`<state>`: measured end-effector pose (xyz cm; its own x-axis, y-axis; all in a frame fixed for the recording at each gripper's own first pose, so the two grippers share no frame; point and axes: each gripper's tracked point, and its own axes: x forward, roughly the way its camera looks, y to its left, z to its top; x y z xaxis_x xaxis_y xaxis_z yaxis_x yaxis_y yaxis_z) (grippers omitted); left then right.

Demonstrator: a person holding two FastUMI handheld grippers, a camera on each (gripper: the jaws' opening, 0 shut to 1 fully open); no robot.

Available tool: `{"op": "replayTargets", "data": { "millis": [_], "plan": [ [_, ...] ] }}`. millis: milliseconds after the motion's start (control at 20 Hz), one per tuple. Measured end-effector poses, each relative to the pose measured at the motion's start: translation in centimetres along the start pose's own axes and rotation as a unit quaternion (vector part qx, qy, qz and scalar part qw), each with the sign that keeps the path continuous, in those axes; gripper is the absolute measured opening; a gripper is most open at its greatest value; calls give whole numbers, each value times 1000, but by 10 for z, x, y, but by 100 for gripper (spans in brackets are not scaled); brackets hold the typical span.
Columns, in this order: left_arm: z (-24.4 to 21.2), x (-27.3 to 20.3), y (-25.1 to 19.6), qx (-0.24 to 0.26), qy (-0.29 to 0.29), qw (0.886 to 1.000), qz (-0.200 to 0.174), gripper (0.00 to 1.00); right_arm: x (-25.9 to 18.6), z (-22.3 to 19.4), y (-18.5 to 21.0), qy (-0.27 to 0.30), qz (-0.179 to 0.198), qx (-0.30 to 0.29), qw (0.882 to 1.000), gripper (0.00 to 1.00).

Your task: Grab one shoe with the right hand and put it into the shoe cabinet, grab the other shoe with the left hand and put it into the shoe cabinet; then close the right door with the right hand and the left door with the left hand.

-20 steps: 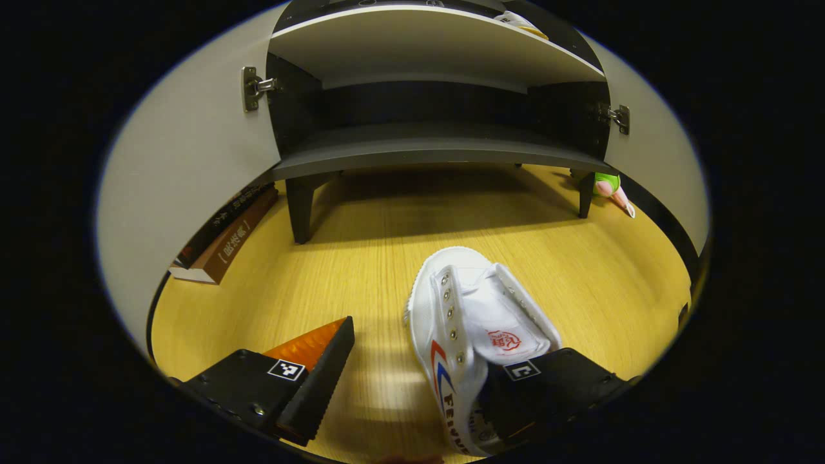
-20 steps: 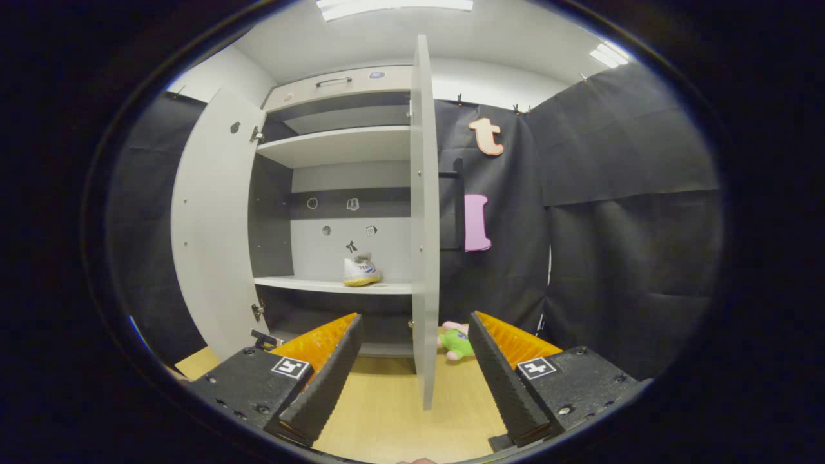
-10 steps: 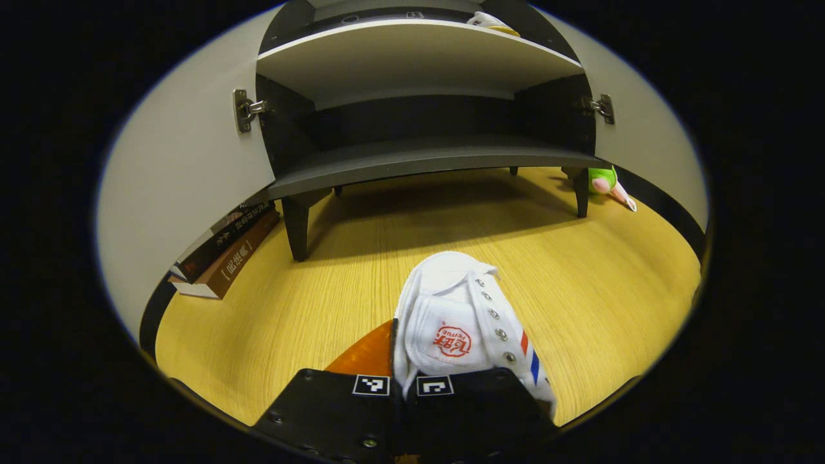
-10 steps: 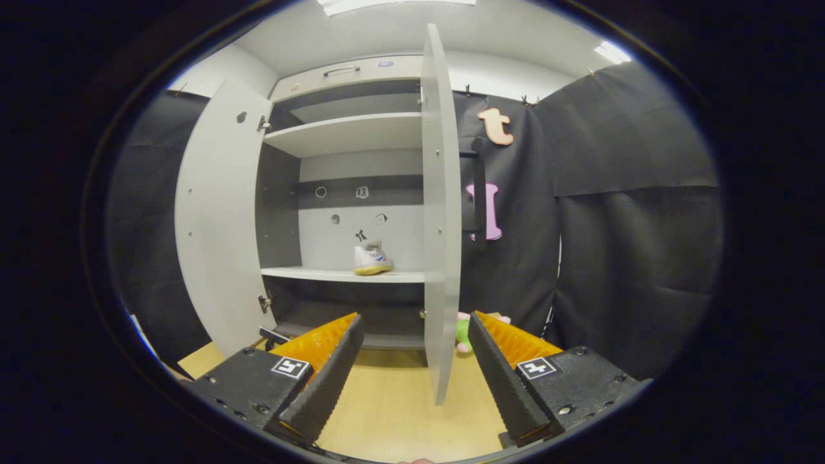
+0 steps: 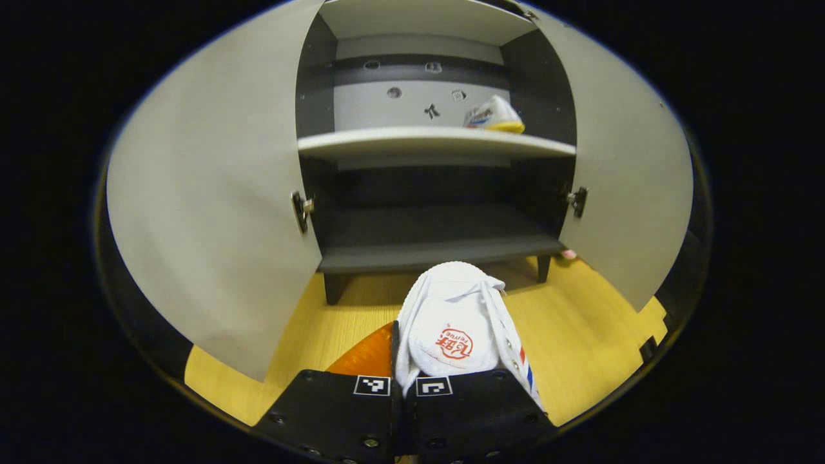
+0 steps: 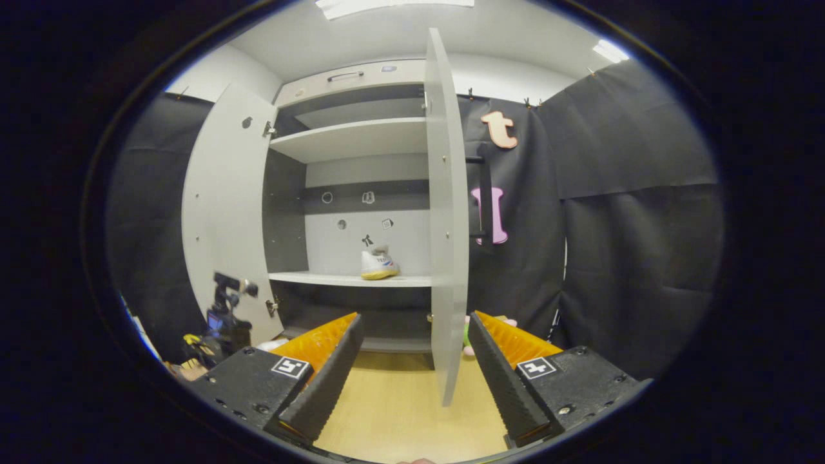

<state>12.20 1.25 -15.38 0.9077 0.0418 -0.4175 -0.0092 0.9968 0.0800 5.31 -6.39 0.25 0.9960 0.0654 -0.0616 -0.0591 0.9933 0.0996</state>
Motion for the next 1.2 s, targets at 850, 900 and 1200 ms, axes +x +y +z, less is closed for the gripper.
{"op": "replayTargets", "data": {
  "millis": [850, 900, 1200],
  "plan": [
    [268, 158, 45, -12, -49, 997, 66, 0, -7, 11, -6, -12, 0, -1, 1000, 100],
    [266, 180, 48, 0, -37, 996, 77, 0, -6, 9, -6, -8, -2, -3, 1000, 100],
    [246, 251, 62, -22, 46, 994, 101, 0, 1, 1, -14, 7, -18, 1, 1000, 100]
  ]
}}
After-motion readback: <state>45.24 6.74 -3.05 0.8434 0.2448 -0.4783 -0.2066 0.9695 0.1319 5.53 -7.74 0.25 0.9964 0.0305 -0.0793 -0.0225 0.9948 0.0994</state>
